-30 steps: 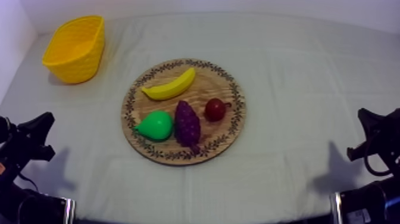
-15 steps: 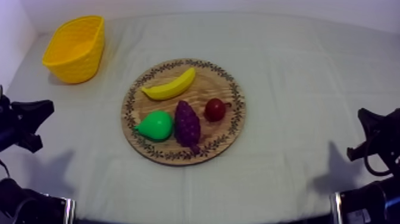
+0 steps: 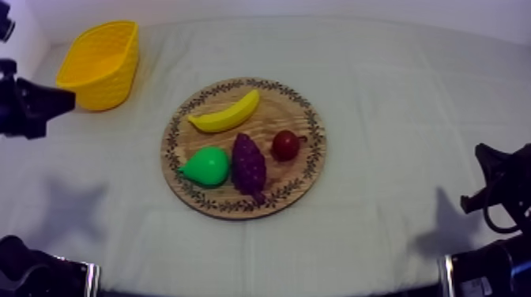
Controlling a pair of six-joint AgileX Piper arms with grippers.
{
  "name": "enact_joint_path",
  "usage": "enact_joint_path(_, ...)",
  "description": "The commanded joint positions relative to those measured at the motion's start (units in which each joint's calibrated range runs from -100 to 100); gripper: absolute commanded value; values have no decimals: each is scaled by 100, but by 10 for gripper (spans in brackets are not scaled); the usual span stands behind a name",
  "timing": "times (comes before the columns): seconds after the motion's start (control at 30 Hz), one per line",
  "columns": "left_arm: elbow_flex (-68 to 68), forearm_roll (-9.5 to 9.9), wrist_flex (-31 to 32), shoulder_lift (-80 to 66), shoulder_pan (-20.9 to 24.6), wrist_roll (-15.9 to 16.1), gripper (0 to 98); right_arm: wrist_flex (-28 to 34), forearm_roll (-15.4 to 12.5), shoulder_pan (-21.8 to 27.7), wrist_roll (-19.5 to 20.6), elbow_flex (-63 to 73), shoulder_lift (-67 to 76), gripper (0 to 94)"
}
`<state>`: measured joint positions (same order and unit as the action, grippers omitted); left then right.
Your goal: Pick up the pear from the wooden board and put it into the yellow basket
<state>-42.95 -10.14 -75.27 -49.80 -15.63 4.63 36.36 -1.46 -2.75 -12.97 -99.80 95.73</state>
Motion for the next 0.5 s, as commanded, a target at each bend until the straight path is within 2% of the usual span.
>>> enact_joint_path(0.0, 771, 48, -206, 476, -85, 0, 1, 2, -3, -1, 0, 2, 3, 4)
enact_joint_path(0.37, 2411, 490, -1222, 1975, -685, 209, 1, 2, -3, -1, 0, 2, 3, 4)
enact_joint_path(0.47, 2806, 558, -1509, 2416, -797, 219, 0, 2, -3, -1, 0, 2, 3, 4)
